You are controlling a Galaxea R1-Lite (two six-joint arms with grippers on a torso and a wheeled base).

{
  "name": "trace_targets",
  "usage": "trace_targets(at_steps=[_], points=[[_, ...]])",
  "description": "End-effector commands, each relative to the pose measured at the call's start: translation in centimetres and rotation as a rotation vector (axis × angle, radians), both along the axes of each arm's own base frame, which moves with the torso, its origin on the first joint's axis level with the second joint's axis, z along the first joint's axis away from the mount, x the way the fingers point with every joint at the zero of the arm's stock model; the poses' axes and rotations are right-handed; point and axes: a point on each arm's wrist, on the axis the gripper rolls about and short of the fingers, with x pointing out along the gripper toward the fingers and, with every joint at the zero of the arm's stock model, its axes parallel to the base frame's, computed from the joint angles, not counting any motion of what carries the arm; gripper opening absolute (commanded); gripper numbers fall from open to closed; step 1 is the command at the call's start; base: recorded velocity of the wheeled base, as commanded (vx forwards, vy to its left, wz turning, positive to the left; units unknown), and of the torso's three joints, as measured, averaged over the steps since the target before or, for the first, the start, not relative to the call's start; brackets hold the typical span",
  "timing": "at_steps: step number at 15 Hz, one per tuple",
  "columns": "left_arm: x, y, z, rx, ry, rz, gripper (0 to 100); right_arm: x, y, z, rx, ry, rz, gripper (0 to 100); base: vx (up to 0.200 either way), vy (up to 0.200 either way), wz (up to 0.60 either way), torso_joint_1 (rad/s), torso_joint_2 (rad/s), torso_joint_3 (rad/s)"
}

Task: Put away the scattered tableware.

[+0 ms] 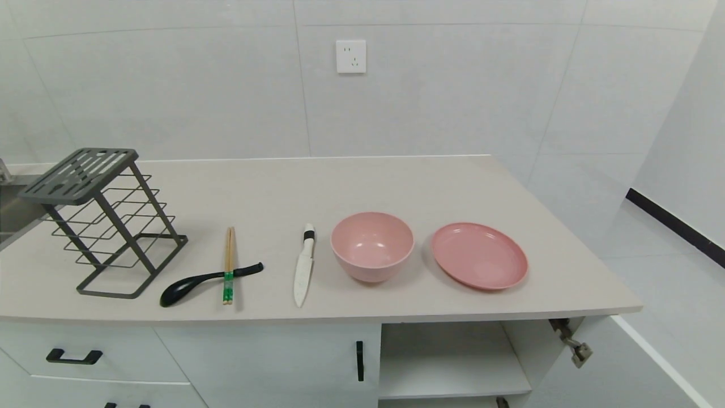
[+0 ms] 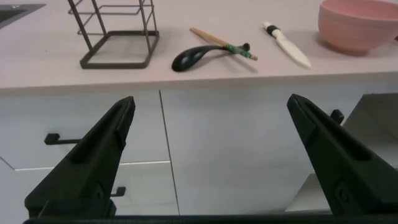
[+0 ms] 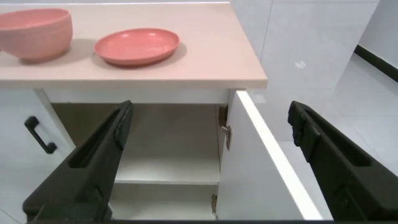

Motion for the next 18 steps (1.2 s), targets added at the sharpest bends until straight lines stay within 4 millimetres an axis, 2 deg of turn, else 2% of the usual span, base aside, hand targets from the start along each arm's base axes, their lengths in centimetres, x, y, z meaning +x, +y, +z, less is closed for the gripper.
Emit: trace_targets(at_steps=[1, 6, 10, 12, 18], points=[[0.01, 0.00, 0.01, 0.000, 0.001, 0.000, 100, 0.01, 0.00, 0.00, 0.000, 0.001, 0.001, 100, 0.000, 0.000, 0.00, 0.281, -0.52, -0.266], [0.01, 0.00, 0.01, 0.000, 0.001, 0.002, 100, 0.01, 0.00, -0.01, 0.000, 0.003, 0.001, 100, 0.000, 0.000, 0.00, 0.200, -0.37, -0.177], [0.01, 0.00, 0.01, 0.000, 0.001, 0.002, 100, 0.01, 0.00, 0.00, 0.000, 0.001, 0.001, 100, 0.000, 0.000, 0.00, 0.012, -0.02, -0.008], [0.01, 0.00, 0.01, 0.000, 0.001, 0.002, 100, 0.01, 0.00, 0.00, 0.000, 0.001, 0.001, 100, 0.000, 0.000, -0.60, 0.005, 0.00, 0.000], [0.01, 0.00, 0.01, 0.000, 0.001, 0.002, 100, 0.01, 0.00, 0.00, 0.000, 0.001, 0.001, 100, 0.000, 0.000, 0.00, 0.000, 0.00, 0.000]])
